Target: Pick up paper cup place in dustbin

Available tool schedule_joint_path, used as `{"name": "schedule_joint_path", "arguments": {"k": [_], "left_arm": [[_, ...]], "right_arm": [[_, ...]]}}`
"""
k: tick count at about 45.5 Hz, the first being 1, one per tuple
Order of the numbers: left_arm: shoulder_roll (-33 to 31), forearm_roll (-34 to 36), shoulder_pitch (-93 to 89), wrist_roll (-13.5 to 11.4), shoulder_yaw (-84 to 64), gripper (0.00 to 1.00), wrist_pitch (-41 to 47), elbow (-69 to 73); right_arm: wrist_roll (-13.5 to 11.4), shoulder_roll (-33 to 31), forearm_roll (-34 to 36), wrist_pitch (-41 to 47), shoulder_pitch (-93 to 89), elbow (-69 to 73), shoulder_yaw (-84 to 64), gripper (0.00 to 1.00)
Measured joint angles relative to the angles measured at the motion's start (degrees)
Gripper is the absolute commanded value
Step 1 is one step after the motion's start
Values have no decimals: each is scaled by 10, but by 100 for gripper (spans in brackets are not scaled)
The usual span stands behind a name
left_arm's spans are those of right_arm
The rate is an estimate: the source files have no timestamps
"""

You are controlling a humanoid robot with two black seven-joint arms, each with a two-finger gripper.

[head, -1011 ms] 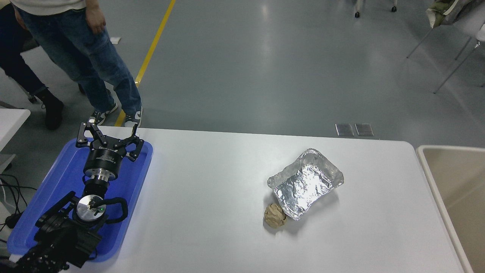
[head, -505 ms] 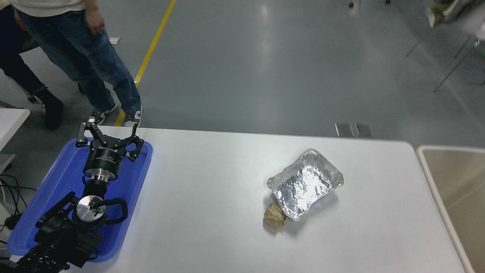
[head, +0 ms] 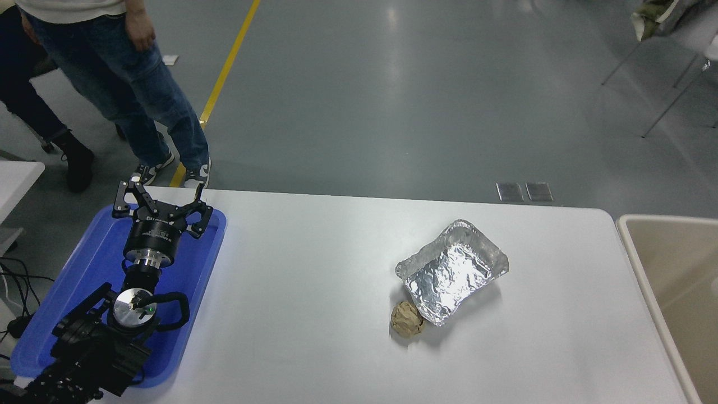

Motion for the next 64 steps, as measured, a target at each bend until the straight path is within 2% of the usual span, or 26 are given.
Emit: {"name": "schedule_joint_path", "arguments": {"k": [11, 12, 13, 15, 16, 41, 64], "left_arm": [[-1, 0, 0, 0, 0, 100, 0, 0], [-1, 0, 0, 0, 0, 100, 0, 0], [-1, 0, 0, 0, 0, 100, 0, 0], [-1, 0, 0, 0, 0, 100, 0, 0], [-1, 0, 0, 0, 0, 100, 0, 0], [0, 0, 0, 0, 0, 100, 0, 0], [0, 0, 0, 1, 1, 100, 0, 0]], "right_arm": [[-1, 35, 32, -10, -48, -24, 6, 0], [-1, 37, 34, -11, -51, -25, 7, 7], [-1, 39, 36, -12, -53, -27, 7, 26], [-1, 43, 38, -12, -56, -28, 7, 89], [-1, 45, 39, -13, -58, -29, 8, 99], [-1, 50, 61, -4, -19, -13, 14, 100], [-4, -49, 16, 94, 266, 300, -38, 100]]}}
